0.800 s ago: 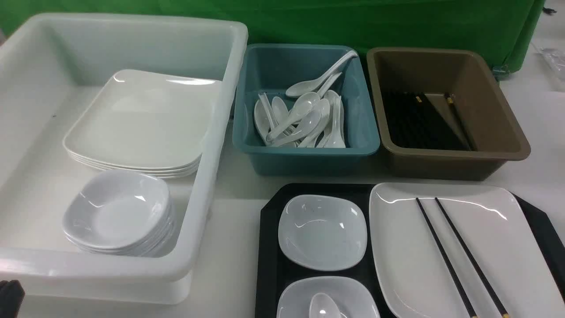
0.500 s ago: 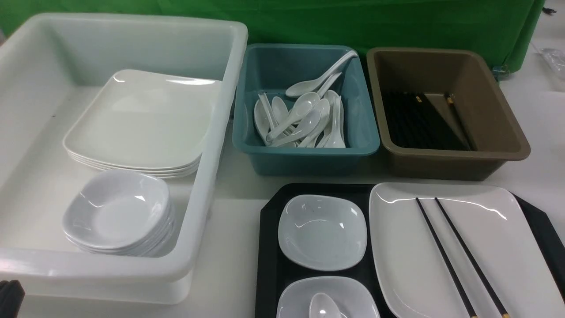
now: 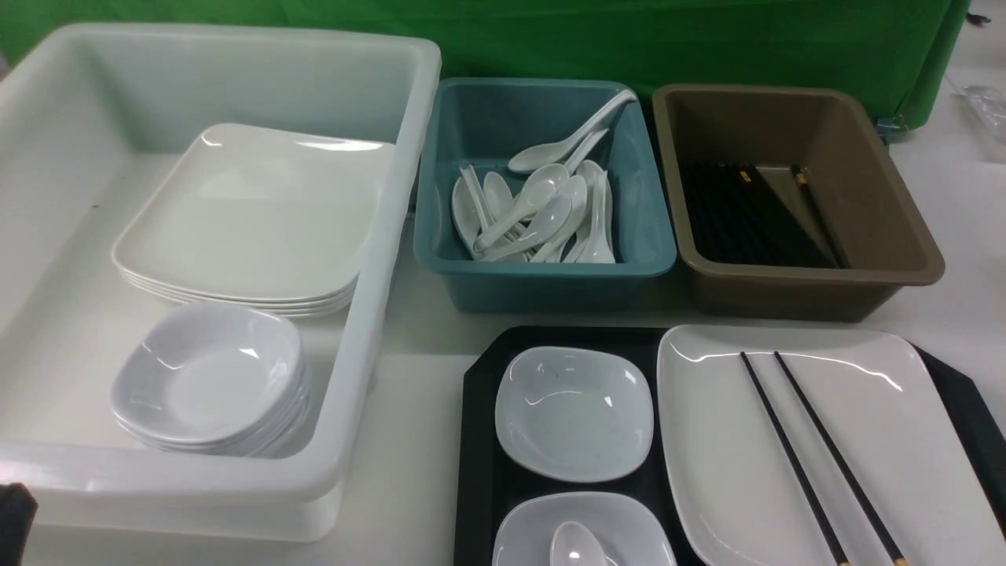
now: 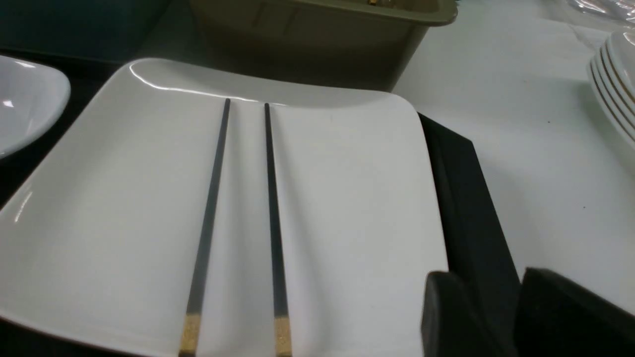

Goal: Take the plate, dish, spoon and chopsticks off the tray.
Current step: Use the right arm to grab a pair of chopsticks from the plate

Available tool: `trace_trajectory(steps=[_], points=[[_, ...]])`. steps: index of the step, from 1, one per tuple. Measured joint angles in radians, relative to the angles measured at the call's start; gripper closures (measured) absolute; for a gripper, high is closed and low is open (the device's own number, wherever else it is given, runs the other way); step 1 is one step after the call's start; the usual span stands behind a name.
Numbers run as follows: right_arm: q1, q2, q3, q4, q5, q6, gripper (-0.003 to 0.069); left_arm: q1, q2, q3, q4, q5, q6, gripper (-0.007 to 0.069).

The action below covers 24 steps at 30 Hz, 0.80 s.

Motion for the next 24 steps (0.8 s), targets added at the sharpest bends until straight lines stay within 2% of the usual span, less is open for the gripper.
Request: trace_trajectory(steps=[3, 5, 8, 13, 15, 17, 19, 21, 22, 23, 24], points=[[0.0, 0.0, 0.0, 0.0, 0.0, -0.004, 0.0417, 0.0, 0.0, 0.0, -0.212, -0.145, -0.062, 0.0607], [0.0, 0.0, 0.0, 0.0, -0.003, -0.014, 0.0417, 0.0, 0.0, 0.0, -0.281, -0.247, -0.077, 0.0607], [0.0, 0.0, 0.0, 0.0, -0.006, -0.019, 0.0417, 0.0, 0.0, 0.0, -0.326, -0.341, -0.111, 0.0607], [0.0, 0.0, 0.0, 0.003, -0.019, -0.015, 0.0417, 0.0, 0.0, 0.0, -0.336, -0.497, -0.245, 0.0607], [0.0, 0.0, 0.0, 0.044, -0.065, 0.047, 0.0417, 0.0, 0.0, 0.0, -0.32, -0.564, -0.325, 0.0607], [0.001, 0.0, 0.0, 0.14, -0.141, 0.151, 0.0417, 0.0, 0.0, -0.011, -0.289, -0.581, -0.388, 0.0607], [0.003, 0.0, 0.0, 0.24, -0.232, 0.311, 0.0417, 0.0, -0.001, -0.068, -0.211, -0.549, -0.448, 0.0607], [0.003, 0.0, 0.0, 0.284, -0.301, 0.446, 0.0417, 0.0, 0.001, -0.171, -0.1, -0.429, -0.509, 0.0607], [0.003, 0.0, 0.0, 0.288, -0.308, 0.461, 0.0417, 0.0, 0.003, -0.184, -0.086, -0.429, -0.509, 0.0607], [0.003, 0.0, 0.0, 0.311, -0.364, 0.558, 0.0417, 0.0, 0.028, -0.316, 0.01, -0.252, -0.549, 0.0607], [0.003, 0.0, 0.0, 0.311, -0.364, 0.564, 0.0417, 0.0, 0.037, -0.331, 0.028, -0.23, -0.551, 0.0607]])
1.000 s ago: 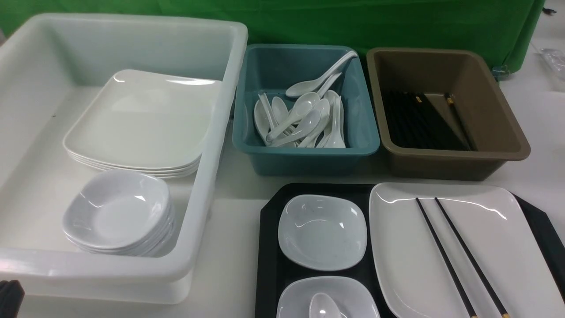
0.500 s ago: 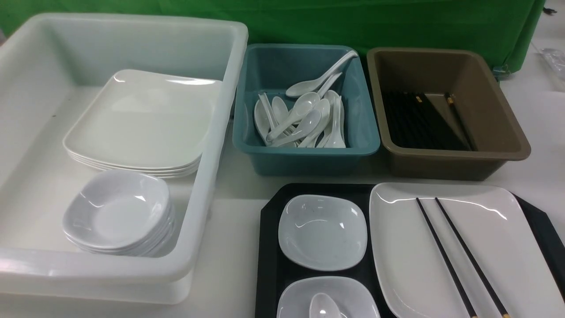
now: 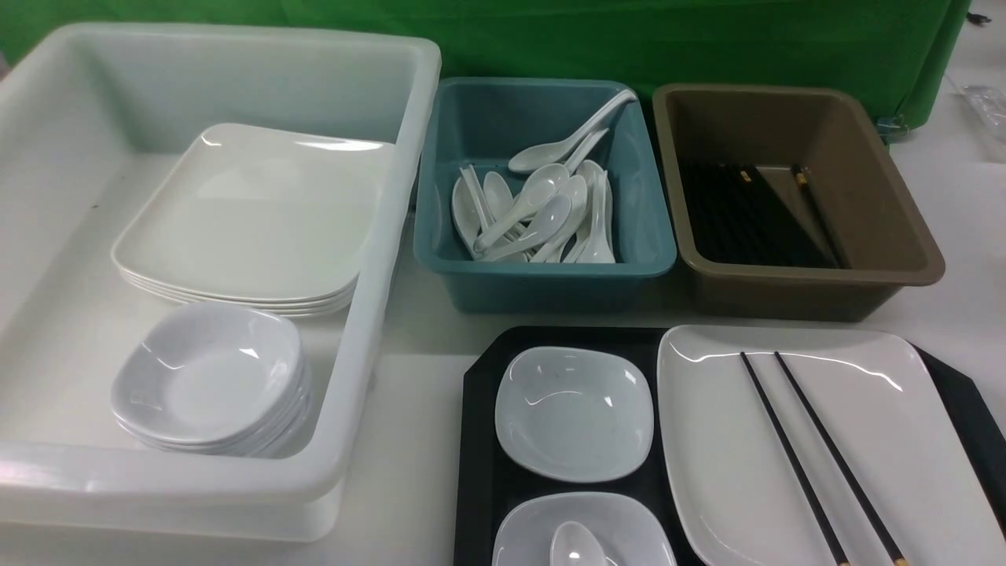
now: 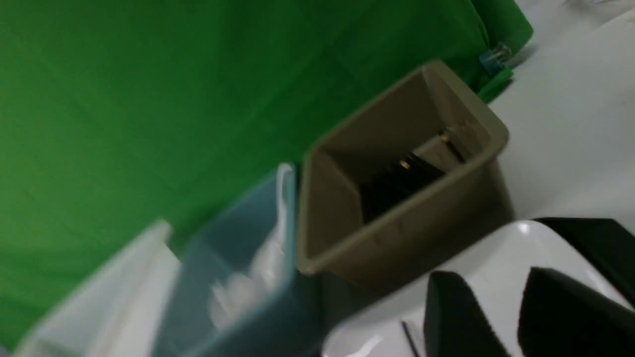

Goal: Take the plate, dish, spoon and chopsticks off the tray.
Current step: Use the right arm to grab a pair of chopsticks from the plate

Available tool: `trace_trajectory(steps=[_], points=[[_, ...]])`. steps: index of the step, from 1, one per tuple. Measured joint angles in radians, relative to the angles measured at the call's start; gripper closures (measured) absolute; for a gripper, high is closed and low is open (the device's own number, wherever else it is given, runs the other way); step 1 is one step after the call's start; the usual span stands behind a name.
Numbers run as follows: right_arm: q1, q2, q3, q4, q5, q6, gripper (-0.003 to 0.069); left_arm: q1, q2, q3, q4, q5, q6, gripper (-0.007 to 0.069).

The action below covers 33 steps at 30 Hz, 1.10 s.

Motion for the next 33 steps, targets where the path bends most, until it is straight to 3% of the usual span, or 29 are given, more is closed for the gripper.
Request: trace_trajectory(steps=[2, 3, 4, 5, 6, 8, 9, 10, 11, 12, 14, 15, 18, 23, 25, 29, 33], points=[[0.0, 0.0, 0.0, 0.013, -0.068, 0.039, 0.0417, 0.0, 0.091, -0.19, 0.07, 0.293, 0.021, 0.0607], [0.0, 0.0, 0.0, 0.015, -0.073, 0.039, 0.0417, 0.0, 0.1, -0.204, 0.072, 0.338, 0.035, 0.0607], [0.0, 0.0, 0.0, 0.017, -0.106, 0.042, 0.0417, 0.0, 0.166, -0.294, 0.077, 0.485, 0.1, 0.0607], [0.0, 0.0, 0.0, 0.017, -0.118, 0.042, 0.0419, 0.0, 0.176, -0.307, 0.077, 0.504, 0.11, 0.0607], [0.002, 0.0, 0.0, 0.017, -0.146, 0.044, 0.044, 0.0, 0.258, -0.397, 0.063, 0.655, 0.184, 0.0607], [0.015, 0.0, -0.041, -0.012, -0.061, 0.039, 0.0503, 0.0, 0.374, -0.494, 0.029, 0.828, 0.299, 0.0607], [0.018, 0.003, -0.058, -0.022, -0.046, 0.034, 0.0512, 0.0, 0.384, -0.5, 0.026, 0.84, 0.307, 0.0607], [0.043, 0.031, -0.152, -0.059, 0.121, -0.013, 0.0585, 0.0, 0.45, -0.532, -0.005, 0.907, 0.365, 0.0607], [0.047, 0.042, -0.179, -0.065, 0.143, -0.03, 0.0591, 0.0, 0.467, -0.538, -0.014, 0.922, 0.382, 0.0607], [0.081, 0.105, -0.291, -0.08, 0.331, -0.117, 0.062, 0.0, 0.541, -0.548, -0.059, 0.977, 0.45, 0.0607], [0.103, 0.171, -0.375, -0.088, 0.431, -0.164, 0.0627, 0.0, 0.579, -0.548, -0.084, 1.006, 0.488, 0.0607], [0.128, 0.265, -0.466, -0.098, 0.583, -0.213, 0.0631, 0.0, 0.631, -0.548, -0.117, 1.044, 0.532, 0.0607], [0.168, 0.474, -0.626, -0.113, 0.805, -0.275, 0.0619, 0.0, 0.728, -0.548, -0.161, 1.115, 0.57, 0.0607], [0.191, 0.771, -0.747, -0.12, 0.955, -0.386, 0.0488, 0.0, 0.802, -0.548, -0.166, 1.161, 0.581, 0.0607], [0.194, 0.949, -0.788, -0.131, 0.964, -0.438, 0.0307, 0.0, 0.808, -0.548, -0.163, 1.162, 0.583, 0.0607], [0.196, 1.188, -0.822, -0.166, 0.921, -0.46, 0.0065, 0.0, 0.808, -0.548, -0.161, 1.175, 0.584, 0.0607], [0.198, 1.349, -0.839, -0.175, 0.869, -0.461, -0.0008, 0.0, 0.808, -0.548, -0.159, 1.179, 0.584, 0.0607]])
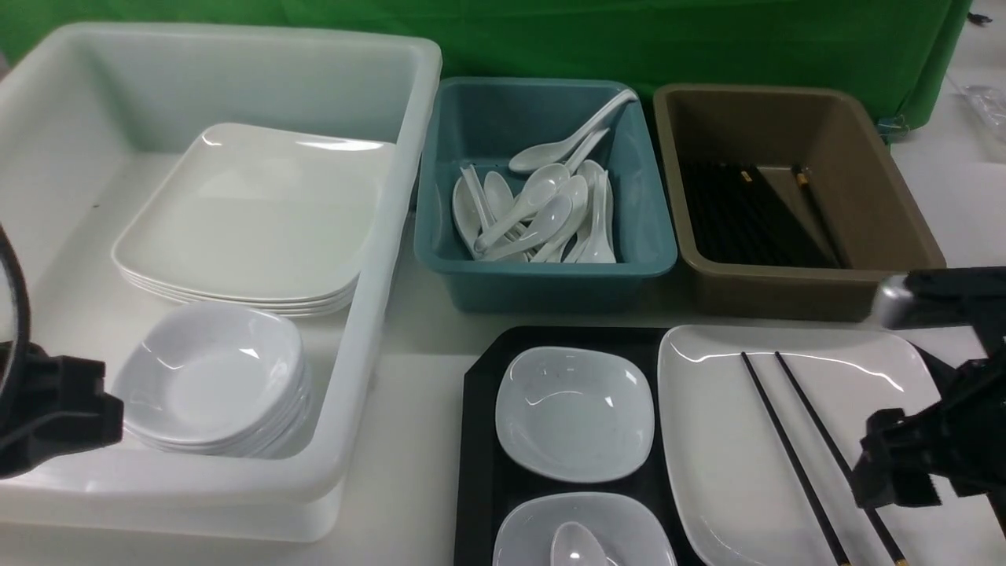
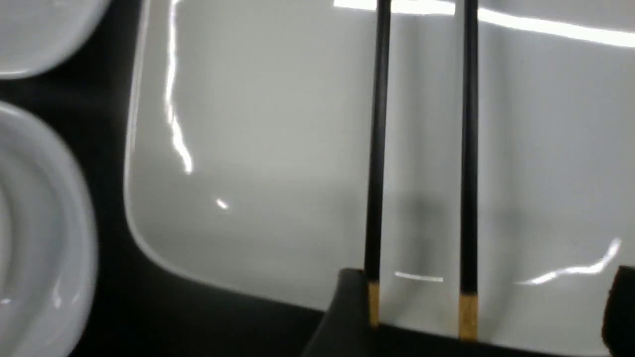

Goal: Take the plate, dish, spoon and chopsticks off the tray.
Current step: Use the right arm to grab a pair of chopsticks from the plate

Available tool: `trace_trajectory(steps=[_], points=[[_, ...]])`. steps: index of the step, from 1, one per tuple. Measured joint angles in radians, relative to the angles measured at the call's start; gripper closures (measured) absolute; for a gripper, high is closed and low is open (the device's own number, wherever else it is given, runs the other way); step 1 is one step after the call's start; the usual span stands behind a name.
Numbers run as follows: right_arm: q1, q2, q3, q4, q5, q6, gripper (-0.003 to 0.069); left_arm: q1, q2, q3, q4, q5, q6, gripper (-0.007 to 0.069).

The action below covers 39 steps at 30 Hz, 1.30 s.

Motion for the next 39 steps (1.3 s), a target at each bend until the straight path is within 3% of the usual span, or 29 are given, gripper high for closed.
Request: trace_trajectory(steps=[9, 14, 17, 18, 21, 34, 39], points=[[0.002, 0.255, -0.031, -0.003, -0.128, -0.008, -0.0015, 0.0, -0.003, 0.0, 0.008, 0.0, 0.002, 0.0607], [0.002, 0.316, -0.031, -0.008, -0.163, -0.008, 0.003, 0.0, -0.003, 0.0, 0.008, 0.0, 0.004, 0.0607], [0.002, 0.326, -0.038, -0.023, -0.166, -0.008, 0.0178, 0.0, -0.003, 0.0, 0.009, 0.0, 0.004, 0.0607], [0.002, 0.327, -0.039, -0.024, -0.17, -0.008, 0.0288, 0.0, -0.003, 0.0, 0.01, 0.0, 0.004, 0.0607], [0.002, 0.325, -0.039, -0.02, -0.173, -0.008, 0.0513, 0.0, -0.003, 0.0, 0.01, 0.0, 0.006, 0.0607], [0.002, 0.016, -0.056, 0.016, -0.01, -0.017, 0.0515, 0.0, -0.003, 0.0, -0.004, -0.004, 0.011, 0.0607], [-0.039, 0.071, -0.36, 0.019, -0.057, -0.052, 0.0515, -0.033, -0.003, 0.0, -0.048, -0.024, 0.012, 0.0607]])
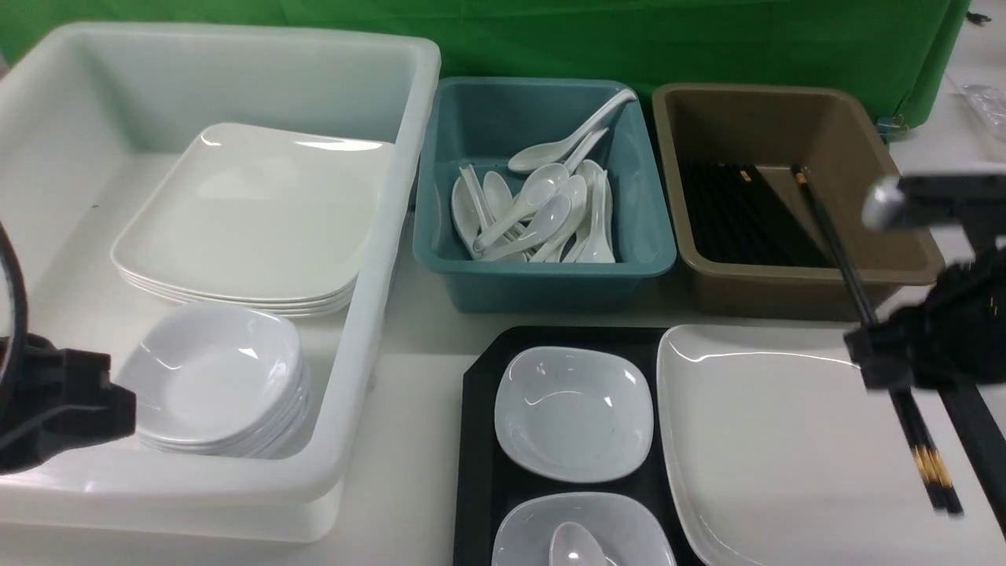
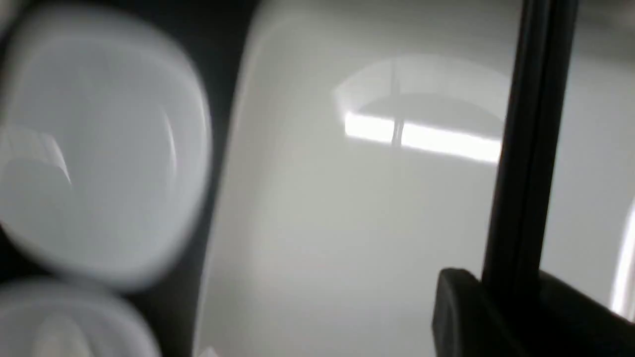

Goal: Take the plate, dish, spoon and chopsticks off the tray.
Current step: Use the right arm to put the chopsticks into the small storage box on the right

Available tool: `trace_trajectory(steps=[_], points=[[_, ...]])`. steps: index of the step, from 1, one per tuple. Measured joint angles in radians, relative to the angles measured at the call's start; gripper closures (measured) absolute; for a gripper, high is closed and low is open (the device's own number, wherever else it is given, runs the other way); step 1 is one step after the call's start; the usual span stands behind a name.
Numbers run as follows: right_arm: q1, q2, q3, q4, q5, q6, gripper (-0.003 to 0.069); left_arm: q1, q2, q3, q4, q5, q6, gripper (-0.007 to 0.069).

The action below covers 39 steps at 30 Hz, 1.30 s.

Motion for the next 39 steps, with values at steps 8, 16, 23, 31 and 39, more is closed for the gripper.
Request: trace_trajectory(steps=[8, 16, 23, 31, 39], points=[[-0.062, 0.436, -0.524, -0.008, -0.102, -0.006, 0.0515, -0.189, 0.0, 0.0, 0.011, -0.004, 0.001, 0.0607], [-0.062, 0.641, -0.628, -0.012, -0.167, 0.006, 0.0407, -0.31, 0.019, 0.0, 0.038, -0.001, -0.053, 0.0624], [-0.062, 0.624, -0.63, -0.016, -0.02, 0.004, 0.0214, -0.418, 0.115, 0.0, 0.071, 0.002, -0.104, 0.0624], [-0.062, 0.434, -0.632, -0.02, 0.316, -0.07, 0.054, -0.617, 0.252, -0.001, 0.13, -0.083, -0.223, 0.0624], [-0.062, 0.228, -0.617, -0.023, 0.44, -0.068, 0.0609, -0.866, 0.471, -0.09, 0.201, -0.116, -0.409, 0.0624]])
